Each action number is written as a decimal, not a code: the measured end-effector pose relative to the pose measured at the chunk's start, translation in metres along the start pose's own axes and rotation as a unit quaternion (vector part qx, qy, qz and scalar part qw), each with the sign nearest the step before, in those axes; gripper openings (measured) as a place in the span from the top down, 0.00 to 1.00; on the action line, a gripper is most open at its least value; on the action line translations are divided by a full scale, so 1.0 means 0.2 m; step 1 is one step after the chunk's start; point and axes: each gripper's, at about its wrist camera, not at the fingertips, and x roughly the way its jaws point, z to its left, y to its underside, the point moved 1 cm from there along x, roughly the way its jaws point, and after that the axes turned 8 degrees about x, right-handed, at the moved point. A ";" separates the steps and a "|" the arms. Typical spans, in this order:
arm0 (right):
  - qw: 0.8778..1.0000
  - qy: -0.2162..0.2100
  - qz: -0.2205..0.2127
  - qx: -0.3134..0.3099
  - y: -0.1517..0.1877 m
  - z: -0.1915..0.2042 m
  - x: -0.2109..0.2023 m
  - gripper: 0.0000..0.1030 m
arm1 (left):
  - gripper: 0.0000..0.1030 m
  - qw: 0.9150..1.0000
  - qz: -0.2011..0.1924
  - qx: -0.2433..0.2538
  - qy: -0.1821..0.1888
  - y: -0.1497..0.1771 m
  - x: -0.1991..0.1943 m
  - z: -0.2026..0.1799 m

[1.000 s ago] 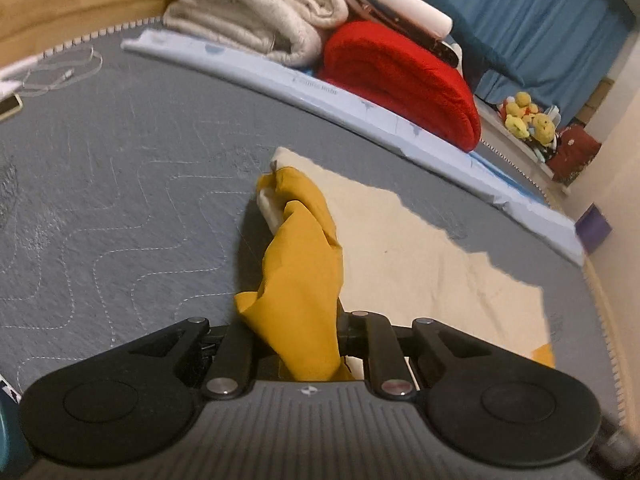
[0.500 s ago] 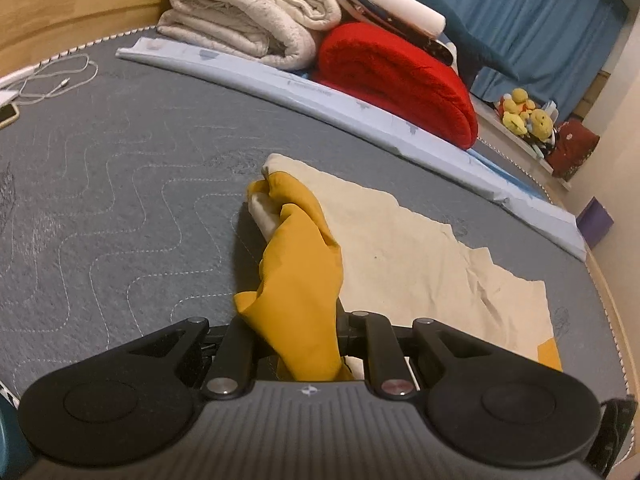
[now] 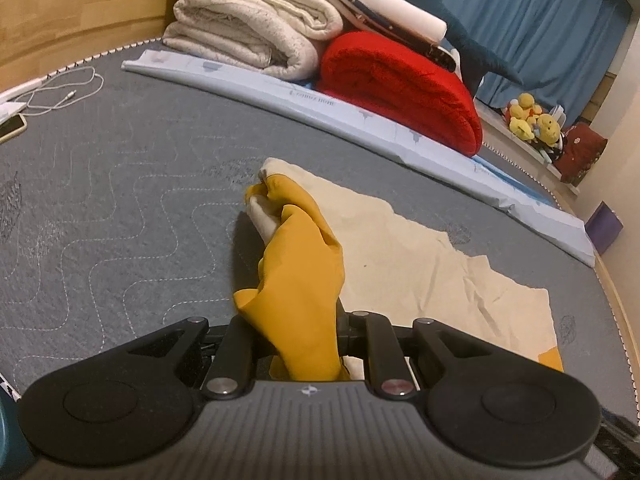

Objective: Fold large clothes

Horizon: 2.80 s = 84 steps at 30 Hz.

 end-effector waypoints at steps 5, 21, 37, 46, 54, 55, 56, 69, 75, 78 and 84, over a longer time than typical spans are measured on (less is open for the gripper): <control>0.999 0.023 -0.043 0.012 -0.05 -0.22 -0.14 0.57 | 0.83 1.000 -0.021 0.015 0.009 -0.02 -0.03 -0.12; 0.990 0.039 -0.082 0.109 -0.11 -0.72 -0.34 0.56 | 0.84 0.959 -0.094 0.226 0.141 0.15 -0.03 -1.24; 0.973 -0.055 0.031 0.221 -0.09 -0.70 -0.09 0.32 | 0.26 0.905 0.098 0.228 0.346 0.42 0.23 -1.55; 0.960 -0.065 0.153 0.223 0.01 -0.47 0.16 0.30 | 0.26 0.953 0.073 0.193 0.220 0.24 0.28 -1.18; 0.988 -0.055 0.051 0.132 -0.04 -0.33 0.07 0.97 | 0.26 0.965 0.073 0.199 0.156 0.20 0.32 -1.01; 0.990 -0.067 0.018 0.123 -0.06 -0.33 0.01 0.97 | 0.26 0.966 0.074 0.196 0.153 0.19 0.32 -1.01; 0.991 -0.074 -0.017 0.114 -0.09 -0.34 -0.06 0.98 | 0.26 0.966 0.076 0.194 0.152 0.19 0.33 -1.01; 0.991 0.083 0.043 0.091 -0.01 -0.71 -0.05 1.00 | 0.26 0.944 0.109 0.268 0.156 0.34 0.36 -1.23; 0.988 0.104 0.077 0.084 0.01 -0.71 -0.04 1.00 | 0.26 0.947 0.120 0.249 0.162 0.31 0.41 -1.20; 0.974 0.120 0.160 0.104 0.10 -0.74 0.07 1.00 | 0.25 0.930 0.183 0.292 0.127 0.42 0.54 -1.21; 0.972 0.128 0.174 0.095 0.11 -0.73 0.11 1.00 | 0.25 0.919 0.166 0.327 0.145 0.41 0.45 -1.25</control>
